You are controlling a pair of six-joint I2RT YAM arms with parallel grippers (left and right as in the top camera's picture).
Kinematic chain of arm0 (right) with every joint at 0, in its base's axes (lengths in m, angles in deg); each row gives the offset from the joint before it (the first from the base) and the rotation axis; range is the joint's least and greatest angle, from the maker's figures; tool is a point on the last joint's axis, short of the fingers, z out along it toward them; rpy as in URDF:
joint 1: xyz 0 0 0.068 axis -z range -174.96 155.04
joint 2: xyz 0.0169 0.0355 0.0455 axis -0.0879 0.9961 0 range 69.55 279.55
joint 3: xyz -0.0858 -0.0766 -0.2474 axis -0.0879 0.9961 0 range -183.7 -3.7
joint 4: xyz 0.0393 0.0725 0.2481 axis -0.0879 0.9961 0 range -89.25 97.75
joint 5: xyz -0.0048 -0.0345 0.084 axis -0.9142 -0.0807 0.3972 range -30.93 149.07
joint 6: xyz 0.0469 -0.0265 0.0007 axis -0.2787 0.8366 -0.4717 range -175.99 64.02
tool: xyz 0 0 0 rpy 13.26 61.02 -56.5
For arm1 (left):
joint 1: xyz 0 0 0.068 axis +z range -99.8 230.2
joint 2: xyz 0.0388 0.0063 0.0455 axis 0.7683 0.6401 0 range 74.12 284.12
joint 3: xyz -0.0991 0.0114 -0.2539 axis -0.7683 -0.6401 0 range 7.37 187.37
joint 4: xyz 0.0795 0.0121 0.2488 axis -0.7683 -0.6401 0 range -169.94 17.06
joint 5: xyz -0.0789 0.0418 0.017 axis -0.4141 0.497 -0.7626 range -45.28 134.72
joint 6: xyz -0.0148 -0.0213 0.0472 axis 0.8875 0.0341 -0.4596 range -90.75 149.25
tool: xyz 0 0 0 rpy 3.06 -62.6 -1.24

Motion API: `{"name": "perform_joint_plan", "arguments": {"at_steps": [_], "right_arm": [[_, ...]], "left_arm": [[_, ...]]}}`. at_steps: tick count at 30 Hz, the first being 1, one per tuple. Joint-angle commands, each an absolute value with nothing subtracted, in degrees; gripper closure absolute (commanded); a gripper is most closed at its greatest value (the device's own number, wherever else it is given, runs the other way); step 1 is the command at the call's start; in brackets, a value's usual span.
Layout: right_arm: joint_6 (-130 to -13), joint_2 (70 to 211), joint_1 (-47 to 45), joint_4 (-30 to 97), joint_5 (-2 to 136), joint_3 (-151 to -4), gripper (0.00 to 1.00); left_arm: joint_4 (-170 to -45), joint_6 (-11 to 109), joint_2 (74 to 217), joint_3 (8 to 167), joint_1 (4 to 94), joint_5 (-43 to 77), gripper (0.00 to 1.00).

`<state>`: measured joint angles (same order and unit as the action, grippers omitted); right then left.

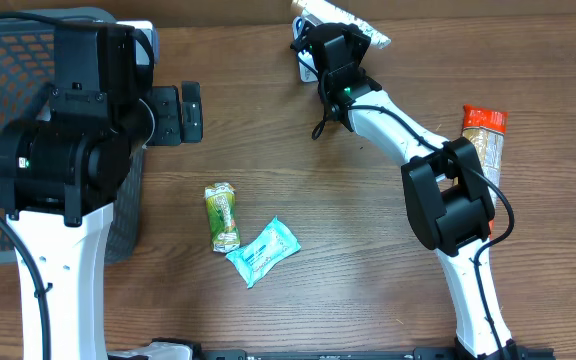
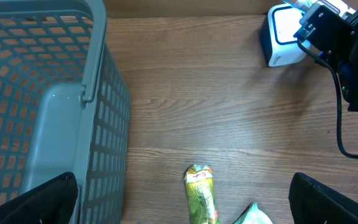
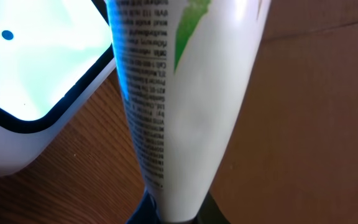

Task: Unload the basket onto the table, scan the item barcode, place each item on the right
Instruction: 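Lift the cream tube to the white scanner with the right gripper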

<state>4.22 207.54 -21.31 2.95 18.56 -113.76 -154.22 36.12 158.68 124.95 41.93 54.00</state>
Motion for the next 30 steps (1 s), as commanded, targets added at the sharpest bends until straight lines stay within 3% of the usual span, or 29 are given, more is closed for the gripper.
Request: {"name": "perform_joint_plan", "arguments": {"at_steps": [1, 15, 19, 24, 30], "right_arm": [[2.8, 206.1, -21.1, 1.7, 17.6, -114.9, 0.96], [2.7, 206.1, -20.9, 5.2, 21.2, -114.9, 0.96], [-2.8, 204.6, -21.6, 6.3, 20.1, -114.9, 0.96], [-22.6, 193.3, -22.3, 23.2, 30.7, -114.9, 0.96], [-43.2, 178.1, -18.7, 52.6, 59.6, -114.9, 0.96]], "left_arm": [[-154.2, 35.6, 158.9, 125.1, 41.5, 54.1, 0.00], [-154.2, 35.6, 158.9, 125.1, 41.5, 54.1, 0.00], [-154.2, 35.6, 158.9, 125.1, 41.5, 54.1, 0.00], [-154.2, 35.6, 158.9, 125.1, 41.5, 54.1, 0.00], [-154.2, 35.6, 158.9, 125.1, 41.5, 54.1, 0.00]]}}
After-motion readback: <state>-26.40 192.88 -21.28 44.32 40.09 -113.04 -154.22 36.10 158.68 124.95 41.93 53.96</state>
